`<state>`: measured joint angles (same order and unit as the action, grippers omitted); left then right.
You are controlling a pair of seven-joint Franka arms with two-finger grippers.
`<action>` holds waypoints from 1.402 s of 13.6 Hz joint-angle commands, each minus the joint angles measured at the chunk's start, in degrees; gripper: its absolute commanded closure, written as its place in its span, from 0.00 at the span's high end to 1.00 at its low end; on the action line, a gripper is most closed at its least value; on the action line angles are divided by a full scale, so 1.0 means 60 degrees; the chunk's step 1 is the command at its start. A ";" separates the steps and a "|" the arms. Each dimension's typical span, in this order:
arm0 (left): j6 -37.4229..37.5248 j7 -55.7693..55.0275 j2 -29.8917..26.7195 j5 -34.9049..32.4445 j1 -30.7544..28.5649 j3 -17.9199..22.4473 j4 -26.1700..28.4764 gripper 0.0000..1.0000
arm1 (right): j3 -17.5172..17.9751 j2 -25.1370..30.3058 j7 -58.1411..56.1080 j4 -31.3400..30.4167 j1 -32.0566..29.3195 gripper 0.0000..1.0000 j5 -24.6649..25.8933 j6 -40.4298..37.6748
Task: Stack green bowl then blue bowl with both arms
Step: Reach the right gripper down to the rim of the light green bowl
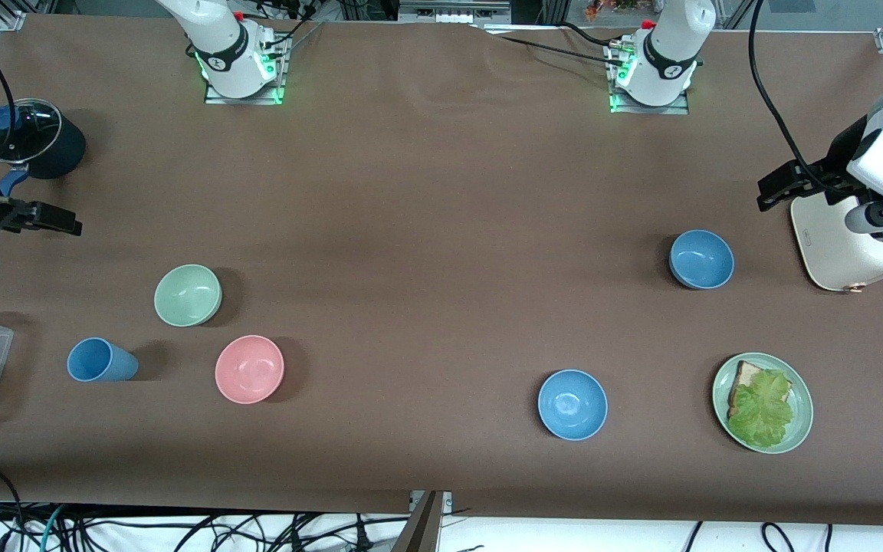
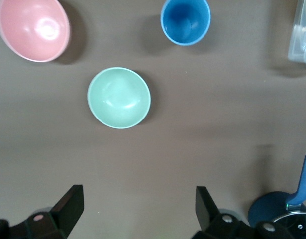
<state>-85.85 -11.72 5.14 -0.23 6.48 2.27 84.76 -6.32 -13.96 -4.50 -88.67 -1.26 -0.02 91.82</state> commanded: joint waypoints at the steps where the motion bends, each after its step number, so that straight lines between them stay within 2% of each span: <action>1: 0.0216 0.0034 0.0110 0.0185 -0.0069 0.0017 -0.0313 1.00 | 0.0116 -0.0659 -0.0040 0.0028 -0.0141 0.99 -0.0083 0.0484; 3: 0.0216 0.0049 0.0125 0.0185 -0.0113 0.0017 -0.0298 1.00 | 0.0116 -0.1172 -0.0026 0.0013 -0.0214 0.99 -0.0302 0.1070; 6: 0.0216 0.0034 0.0125 0.0185 -0.0113 0.0032 -0.0313 1.00 | 0.0116 -0.2022 -0.0084 -0.0001 -0.0551 0.99 -0.1225 0.1672; 8: 0.0216 0.0049 0.0125 0.0199 -0.0113 0.0032 -0.0313 1.00 | 0.0130 -0.2287 -0.0201 -0.0249 -0.0551 0.99 -0.1270 0.2227; 12: 0.0216 0.0034 0.0125 0.0199 -0.0113 0.0032 -0.0298 1.00 | 0.0247 -0.2361 -0.0347 -0.1698 -0.0522 0.99 -0.1577 0.4277; 19: 0.0216 0.0049 0.0125 0.0185 -0.0099 0.0032 -0.0298 1.00 | 0.0247 -0.2478 -0.1328 -0.3134 -0.0522 0.99 -0.2588 0.5993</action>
<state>-85.85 -11.72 5.16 -0.23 6.02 2.34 84.73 -5.29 -29.77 -10.14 -104.34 -3.89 -13.47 124.80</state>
